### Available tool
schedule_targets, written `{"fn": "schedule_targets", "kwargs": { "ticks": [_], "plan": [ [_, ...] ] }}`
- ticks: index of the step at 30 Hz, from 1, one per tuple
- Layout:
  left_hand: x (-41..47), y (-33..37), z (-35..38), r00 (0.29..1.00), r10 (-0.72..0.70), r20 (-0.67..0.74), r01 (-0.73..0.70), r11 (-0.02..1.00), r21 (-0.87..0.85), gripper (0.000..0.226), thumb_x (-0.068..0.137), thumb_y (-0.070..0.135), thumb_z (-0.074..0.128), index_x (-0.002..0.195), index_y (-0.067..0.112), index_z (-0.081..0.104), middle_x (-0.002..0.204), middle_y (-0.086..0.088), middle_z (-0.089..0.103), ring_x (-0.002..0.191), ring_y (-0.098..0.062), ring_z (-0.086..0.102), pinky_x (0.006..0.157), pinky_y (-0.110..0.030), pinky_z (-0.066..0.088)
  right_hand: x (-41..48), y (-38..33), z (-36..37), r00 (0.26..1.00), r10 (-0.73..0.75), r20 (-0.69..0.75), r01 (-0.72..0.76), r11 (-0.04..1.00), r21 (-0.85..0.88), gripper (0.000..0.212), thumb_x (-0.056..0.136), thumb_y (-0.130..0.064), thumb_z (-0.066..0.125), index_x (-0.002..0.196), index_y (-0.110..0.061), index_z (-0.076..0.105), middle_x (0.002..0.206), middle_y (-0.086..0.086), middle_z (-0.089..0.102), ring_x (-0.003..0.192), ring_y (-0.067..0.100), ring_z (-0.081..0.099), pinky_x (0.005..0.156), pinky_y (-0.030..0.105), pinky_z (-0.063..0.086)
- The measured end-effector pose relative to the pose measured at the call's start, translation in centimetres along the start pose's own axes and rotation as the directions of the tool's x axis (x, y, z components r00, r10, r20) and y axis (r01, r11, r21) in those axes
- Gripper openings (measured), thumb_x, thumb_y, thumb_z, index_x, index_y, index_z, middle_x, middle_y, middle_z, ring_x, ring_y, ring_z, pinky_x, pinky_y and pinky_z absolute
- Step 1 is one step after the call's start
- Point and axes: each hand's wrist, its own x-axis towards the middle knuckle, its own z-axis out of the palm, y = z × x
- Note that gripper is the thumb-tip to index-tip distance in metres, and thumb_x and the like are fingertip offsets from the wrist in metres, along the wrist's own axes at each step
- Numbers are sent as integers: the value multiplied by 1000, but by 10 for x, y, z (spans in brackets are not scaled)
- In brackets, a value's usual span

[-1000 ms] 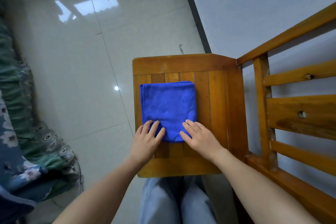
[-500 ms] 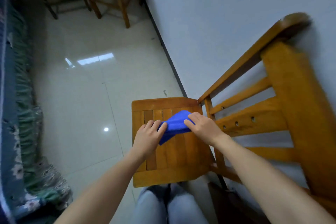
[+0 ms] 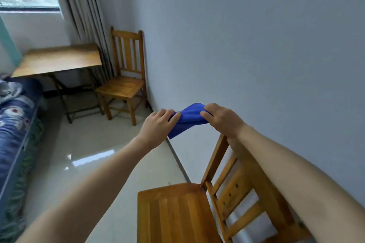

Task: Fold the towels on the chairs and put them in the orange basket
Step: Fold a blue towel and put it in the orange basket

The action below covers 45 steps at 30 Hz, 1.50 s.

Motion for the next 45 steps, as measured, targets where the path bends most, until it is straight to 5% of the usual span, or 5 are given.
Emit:
{"fn": "schedule_targets", "kwargs": {
  "ticks": [11,20,36,42,45],
  "plan": [
    [90,0,-79,938,223,-266,-199,973,114,68,60,6,81,117,10,45,101,-7,65,78,-24,62,59,-33,55,4,61,-132,983,-91,-161,42,957,-288,59,49,7,81,95,-6,46,81,15,63,66,25,60,41,27,49],
    [81,31,-121,906,282,-317,-234,955,181,72,54,12,86,113,11,45,97,-7,67,76,-21,64,59,-31,56,-17,51,-174,978,-144,-154,84,936,-342,58,53,1,83,98,-6,46,83,15,64,67,22,62,45,25,53],
    [-153,76,-223,989,-137,-53,147,921,361,65,58,18,85,111,14,47,95,-5,67,73,-19,64,57,-30,56,12,-128,-154,870,-368,-329,413,907,77,54,65,-7,81,106,-9,46,87,10,65,68,19,62,51,25,55],
    [-239,56,-286,959,-261,-109,282,844,457,64,55,8,84,107,13,49,86,-4,68,64,-18,64,48,-27,51,69,-219,-157,817,-410,-404,503,851,154,60,74,-11,76,123,-11,41,94,10,66,75,18,65,55,25,57],
    [-279,41,-309,952,-282,-117,302,811,502,42,70,6,64,109,13,48,85,-5,68,64,-21,65,48,-28,54,100,-255,-162,760,-452,-467,558,822,112,62,73,-8,75,124,-11,41,94,11,66,75,19,64,55,26,57]
  ]
}}
